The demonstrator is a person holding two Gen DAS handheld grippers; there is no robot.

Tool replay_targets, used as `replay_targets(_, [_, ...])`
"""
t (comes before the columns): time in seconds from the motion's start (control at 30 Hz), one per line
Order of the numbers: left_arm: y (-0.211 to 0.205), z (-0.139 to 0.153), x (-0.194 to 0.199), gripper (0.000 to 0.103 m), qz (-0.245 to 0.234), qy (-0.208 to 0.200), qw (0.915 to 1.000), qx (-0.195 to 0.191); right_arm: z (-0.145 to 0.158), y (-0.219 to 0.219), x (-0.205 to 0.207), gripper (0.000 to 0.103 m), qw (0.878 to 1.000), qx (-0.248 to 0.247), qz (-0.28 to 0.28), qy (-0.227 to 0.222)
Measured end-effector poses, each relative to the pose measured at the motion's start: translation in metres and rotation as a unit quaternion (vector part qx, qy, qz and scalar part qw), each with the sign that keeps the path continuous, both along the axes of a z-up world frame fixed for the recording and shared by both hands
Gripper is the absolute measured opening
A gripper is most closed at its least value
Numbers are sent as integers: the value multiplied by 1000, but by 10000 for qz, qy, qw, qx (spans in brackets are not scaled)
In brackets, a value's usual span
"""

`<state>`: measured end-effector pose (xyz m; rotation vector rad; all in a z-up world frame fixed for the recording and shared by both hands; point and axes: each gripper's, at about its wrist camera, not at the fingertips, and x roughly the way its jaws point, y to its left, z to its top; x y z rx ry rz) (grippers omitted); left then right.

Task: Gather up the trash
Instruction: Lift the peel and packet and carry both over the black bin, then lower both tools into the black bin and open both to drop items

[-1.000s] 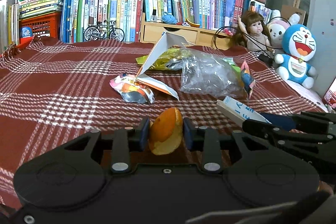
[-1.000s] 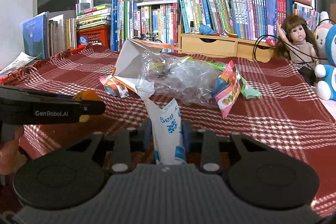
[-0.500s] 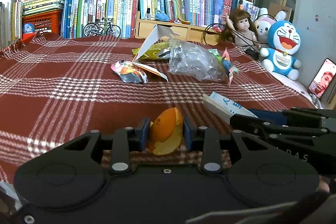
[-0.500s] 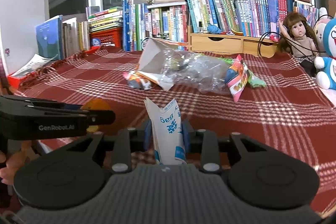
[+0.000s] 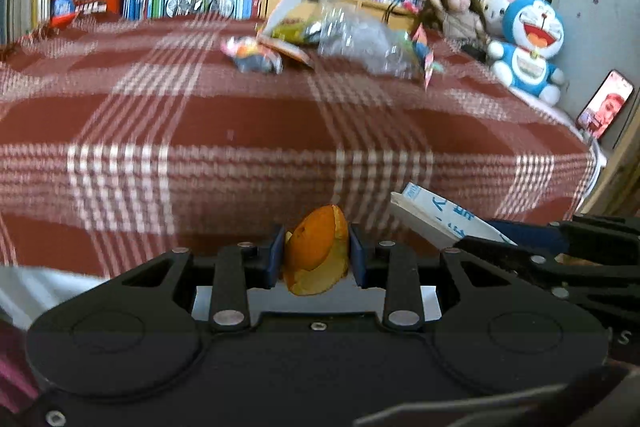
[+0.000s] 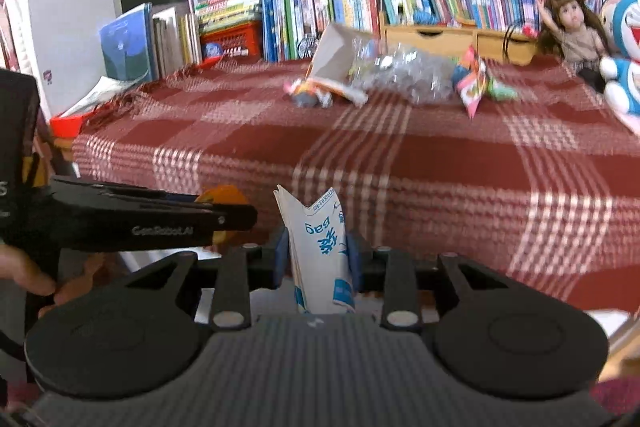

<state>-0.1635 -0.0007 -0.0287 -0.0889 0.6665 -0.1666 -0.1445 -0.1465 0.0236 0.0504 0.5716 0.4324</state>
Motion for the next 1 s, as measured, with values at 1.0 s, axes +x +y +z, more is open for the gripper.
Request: replay_targets(1.0, [1, -168, 18, 33, 488, 2626, 9626, 454, -169, 13, 26, 38, 9469, 247, -616, 3146])
